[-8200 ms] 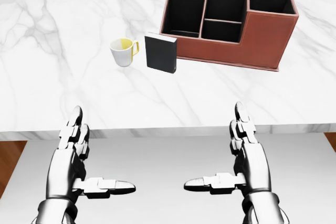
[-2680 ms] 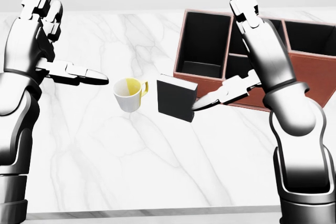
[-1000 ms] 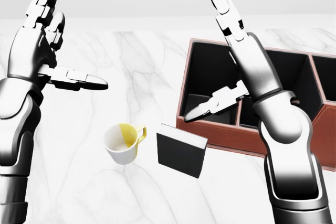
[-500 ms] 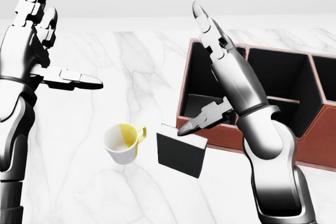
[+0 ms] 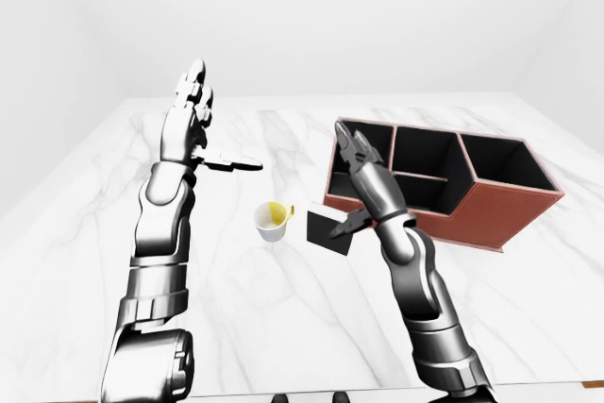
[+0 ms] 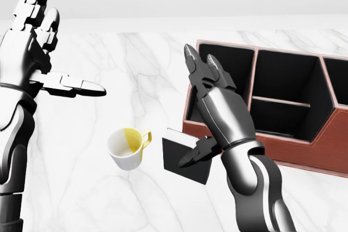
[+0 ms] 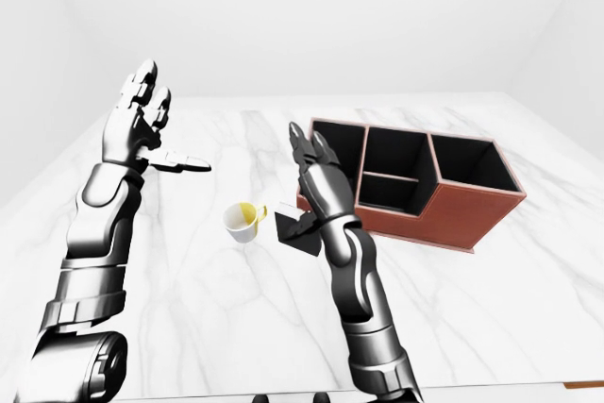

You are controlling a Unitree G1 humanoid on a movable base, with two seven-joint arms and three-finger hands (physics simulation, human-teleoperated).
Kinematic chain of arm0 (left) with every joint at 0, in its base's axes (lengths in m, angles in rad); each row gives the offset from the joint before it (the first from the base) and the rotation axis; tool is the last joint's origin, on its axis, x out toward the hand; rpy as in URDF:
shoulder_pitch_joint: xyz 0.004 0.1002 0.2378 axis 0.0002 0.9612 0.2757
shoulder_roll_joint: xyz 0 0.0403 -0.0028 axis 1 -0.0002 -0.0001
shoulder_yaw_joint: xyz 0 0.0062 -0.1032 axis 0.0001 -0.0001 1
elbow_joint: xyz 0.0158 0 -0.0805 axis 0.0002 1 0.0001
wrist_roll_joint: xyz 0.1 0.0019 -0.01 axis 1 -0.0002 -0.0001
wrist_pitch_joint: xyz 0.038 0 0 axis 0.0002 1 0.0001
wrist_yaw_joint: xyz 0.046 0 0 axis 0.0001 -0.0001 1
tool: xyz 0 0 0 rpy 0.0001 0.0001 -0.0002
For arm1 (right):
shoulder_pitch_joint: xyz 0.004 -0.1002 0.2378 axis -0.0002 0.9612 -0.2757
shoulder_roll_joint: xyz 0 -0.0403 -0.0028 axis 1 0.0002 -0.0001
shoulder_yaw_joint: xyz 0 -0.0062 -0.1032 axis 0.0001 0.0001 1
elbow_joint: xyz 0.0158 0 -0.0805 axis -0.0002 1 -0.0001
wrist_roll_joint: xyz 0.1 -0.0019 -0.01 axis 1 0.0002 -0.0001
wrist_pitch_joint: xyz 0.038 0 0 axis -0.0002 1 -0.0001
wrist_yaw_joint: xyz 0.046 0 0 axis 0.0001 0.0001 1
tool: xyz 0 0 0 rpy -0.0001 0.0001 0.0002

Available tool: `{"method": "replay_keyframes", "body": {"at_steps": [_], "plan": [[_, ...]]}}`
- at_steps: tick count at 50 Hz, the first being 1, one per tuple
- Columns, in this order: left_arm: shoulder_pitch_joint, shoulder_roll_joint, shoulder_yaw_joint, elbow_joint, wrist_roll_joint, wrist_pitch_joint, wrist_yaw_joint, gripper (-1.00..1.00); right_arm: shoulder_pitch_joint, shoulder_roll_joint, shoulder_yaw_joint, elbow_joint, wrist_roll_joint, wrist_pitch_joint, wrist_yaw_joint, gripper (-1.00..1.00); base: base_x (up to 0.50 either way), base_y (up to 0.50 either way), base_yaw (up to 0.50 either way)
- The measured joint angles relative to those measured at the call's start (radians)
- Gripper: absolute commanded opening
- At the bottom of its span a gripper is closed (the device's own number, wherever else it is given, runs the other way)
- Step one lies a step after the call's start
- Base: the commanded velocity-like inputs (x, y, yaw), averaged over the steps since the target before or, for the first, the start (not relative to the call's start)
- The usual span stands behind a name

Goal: Pick up the book and place it in the caddy.

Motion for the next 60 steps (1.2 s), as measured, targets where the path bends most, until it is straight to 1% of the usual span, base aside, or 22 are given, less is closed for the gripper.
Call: {"method": "replay_keyframes", "body": {"at_steps": [14, 15, 20, 24, 39, 60], "plan": [[0.012, -0.001, 0.001, 0.003, -0.010, 0.000, -0.011, 1.00, 0.066, 0.024, 0.031, 0.085, -0.091, 0.000, -0.162, 1.00, 0.00, 0.00, 0.00], [0.013, -0.002, 0.001, 0.003, -0.010, 0.000, -0.012, 1.00, 0.069, 0.025, 0.033, 0.089, -0.096, 0.000, -0.170, 0.89, 0.00, 0.00, 0.00], [0.017, -0.002, 0.001, 0.004, -0.012, 0.000, -0.016, 1.00, 0.086, 0.032, 0.045, 0.110, -0.117, 0.000, -0.207, 0.87, 0.00, 0.00, 0.00], [0.020, -0.003, 0.001, 0.004, -0.012, 0.000, -0.019, 1.00, 0.096, 0.037, 0.052, 0.126, -0.131, 0.000, -0.231, 0.78, 0.00, 0.00, 0.00], [0.029, -0.007, -0.001, 0.008, -0.009, 0.000, -0.026, 1.00, 0.108, 0.048, 0.072, 0.207, -0.167, 0.000, -0.302, 0.61, 0.00, 0.00, 0.00], [0.046, -0.010, -0.001, -0.002, -0.010, 0.000, -0.034, 1.00, 0.092, 0.059, 0.082, 0.358, -0.174, 0.000, -0.387, 0.62, 0.00, 0.00, 0.00]]}}
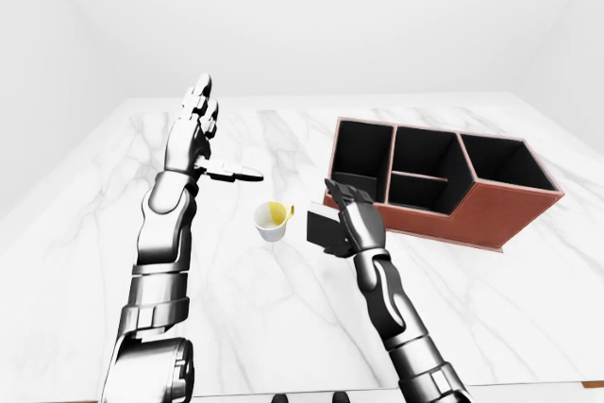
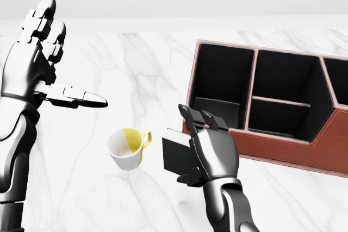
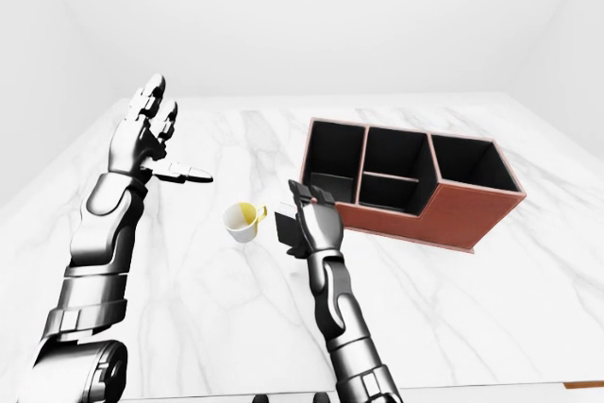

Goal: Pick up the book and place it in the caddy.

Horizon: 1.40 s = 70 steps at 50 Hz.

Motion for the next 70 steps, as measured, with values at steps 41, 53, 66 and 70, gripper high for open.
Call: {"method": "replay_keyframes", "body": {"at_steps": [41, 53, 66, 70], "plan": [[0.021, -0.003, 0.002, -0.016, 0.000, 0.000, -0.014, 1.00, -0.098, 0.030, 0.015, 0.241, -0.056, 0.000, -0.124, 0.66, 0.00, 0.00, 0.00], [0.024, -0.001, 0.004, 0.005, -0.006, 0.000, -0.021, 1.00, -0.133, 0.057, 0.031, 0.305, -0.110, 0.000, -0.170, 0.62, 0.00, 0.00, 0.00], [0.022, 0.001, 0.005, 0.031, -0.012, 0.000, -0.025, 1.00, -0.168, 0.070, 0.031, 0.383, -0.129, 0.000, -0.217, 0.61, 0.00, 0.00, 0.00], [0.021, 0.001, 0.005, 0.038, -0.014, 0.000, -0.026, 1.00, -0.181, 0.069, 0.027, 0.419, -0.126, 0.000, -0.239, 0.61, 0.00, 0.00, 0.00]]}}
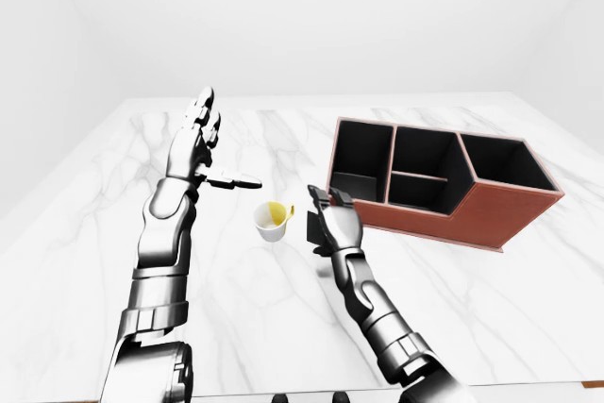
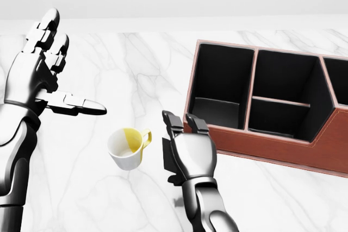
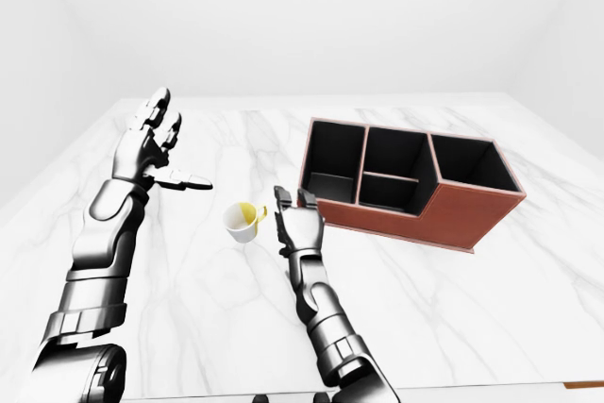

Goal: Pick up the book and place it in the caddy.

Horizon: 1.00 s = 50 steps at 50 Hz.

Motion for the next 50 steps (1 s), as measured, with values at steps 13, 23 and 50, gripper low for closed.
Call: {"method": "replay_keyframes", "body": {"at_steps": [13, 23, 50], "plan": [[0.002, 0.000, -0.001, 0.009, -0.001, 0.000, -0.002, 1.00, -0.042, -0.007, -0.016, 0.104, 0.025, 0.000, -0.055, 0.59, 0.00, 0.00, 0.00], [0.003, -0.001, -0.002, 0.011, -0.001, 0.000, -0.003, 1.00, -0.074, -0.011, -0.024, 0.184, 0.041, 0.000, -0.095, 0.57, 0.00, 0.00, 0.00], [0.005, -0.006, -0.005, 0.037, 0.004, 0.000, -0.004, 1.00, -0.168, -0.026, -0.033, 0.293, 0.033, 0.000, -0.099, -1.00, 0.00, 0.00, 0.00]]}}
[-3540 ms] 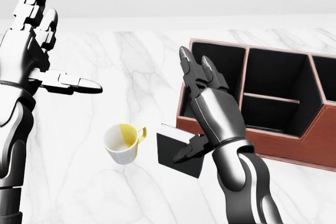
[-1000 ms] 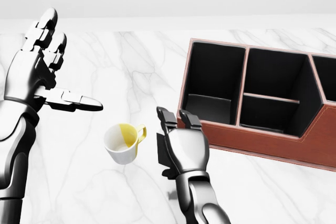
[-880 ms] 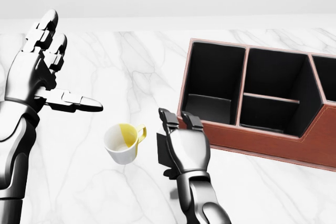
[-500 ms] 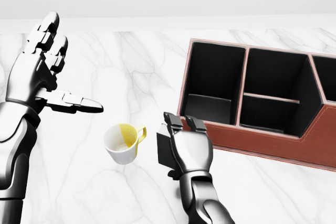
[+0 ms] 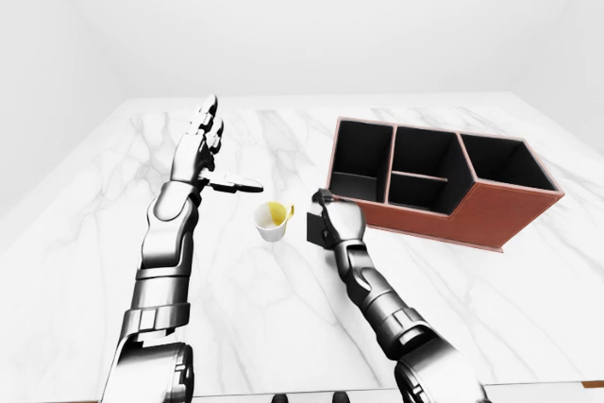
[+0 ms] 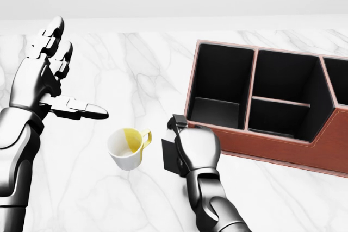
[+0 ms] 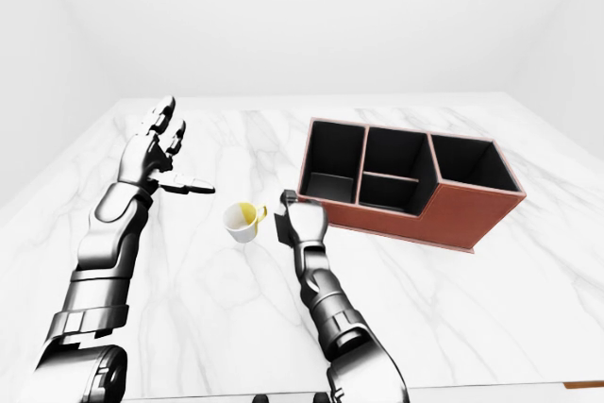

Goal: Pick up the book and place it in the caddy.

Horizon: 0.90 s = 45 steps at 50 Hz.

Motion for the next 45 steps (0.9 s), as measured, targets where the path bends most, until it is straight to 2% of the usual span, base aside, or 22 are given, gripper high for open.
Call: {"method": "replay_keyframes", "body": {"at_steps": [18, 35, 45], "plan": [[0.001, -0.004, -0.003, 0.008, 0.003, 0.000, 0.001, 1.00, 0.025, 0.017, 0.018, -0.018, 0.004, 0.000, 0.000, -1.00, 0.00, 0.00, 0.00], [0.003, -0.005, -0.003, 0.007, 0.004, 0.000, 0.002, 1.00, 0.045, 0.002, 0.019, -0.046, 0.013, -0.005, 0.001, -1.00, 0.00, 0.00, 0.00], [0.007, -0.006, -0.003, -0.002, 0.004, 0.000, 0.001, 1.00, 0.100, -0.035, 0.004, -0.166, 0.032, -0.012, 0.082, -1.00, 0.00, 0.00, 0.00]]}}
